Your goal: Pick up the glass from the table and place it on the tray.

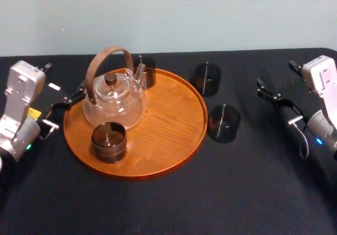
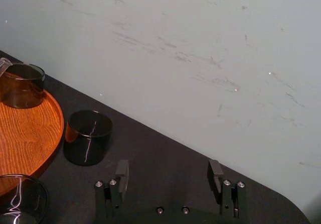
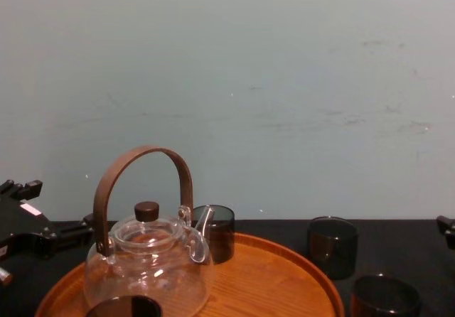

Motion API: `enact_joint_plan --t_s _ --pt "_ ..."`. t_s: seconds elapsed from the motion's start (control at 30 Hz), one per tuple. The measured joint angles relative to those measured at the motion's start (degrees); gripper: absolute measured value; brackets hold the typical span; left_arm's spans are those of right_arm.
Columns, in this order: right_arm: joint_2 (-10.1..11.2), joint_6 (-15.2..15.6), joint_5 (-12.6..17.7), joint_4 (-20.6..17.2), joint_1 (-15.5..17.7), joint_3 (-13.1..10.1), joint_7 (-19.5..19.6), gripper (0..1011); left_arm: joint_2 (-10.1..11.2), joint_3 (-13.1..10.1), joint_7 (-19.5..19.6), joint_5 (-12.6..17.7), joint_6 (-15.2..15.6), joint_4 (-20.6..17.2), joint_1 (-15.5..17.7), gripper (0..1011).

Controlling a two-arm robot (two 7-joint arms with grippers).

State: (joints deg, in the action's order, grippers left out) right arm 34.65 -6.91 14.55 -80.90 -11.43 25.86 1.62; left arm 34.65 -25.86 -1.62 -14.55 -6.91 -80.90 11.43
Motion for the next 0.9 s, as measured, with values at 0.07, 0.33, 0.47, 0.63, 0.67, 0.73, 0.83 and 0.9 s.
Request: enact_joint_plan --t_s 0.07,0.33,0.47,0.63,0.67,0.73,0.83,0.9 --pt "0.0 0.0 0.0 0.0 0.0 0.0 0.0 1002 0.0 0.0 0.0 0.0 0.0 0.0 0.0 1001" --pt "0.0 0.0 0.0 0.0 -0.01 0.0 0.0 1002 0.0 0.0 0.0 0.0 0.0 0.0 0.0 1001" --pt "0.0 0.0 0.0 0.0 0.0 0.0 0.0 1002 0.0 0.0 0.0 0.0 0.0 0.0 0.0 1001" --pt "0.0 0.0 0.0 0.0 0.0 0.0 0.0 1002 0.0 0.0 0.0 0.0 0.0 0.0 0.0 1001" --pt "0.0 0.0 0.0 0.0 0.0 0.0 0.0 1002 0.0 0.0 0.0 0.0 0.0 0.0 0.0 1001" --pt "0.0 0.0 0.0 0.0 0.0 0.0 0.0 1002 0.0 0.0 0.0 0.0 0.0 0.0 0.0 1001" --pt "0.0 0.0 0.0 0.0 0.0 0.0 0.0 1002 0.0 0.0 0.0 0.0 0.0 0.0 0.0 1001" --pt "0.0 0.0 0.0 0.0 0.0 0.0 0.0 1002 0.0 0.0 0.0 0.0 0.0 0.0 0.0 1001"
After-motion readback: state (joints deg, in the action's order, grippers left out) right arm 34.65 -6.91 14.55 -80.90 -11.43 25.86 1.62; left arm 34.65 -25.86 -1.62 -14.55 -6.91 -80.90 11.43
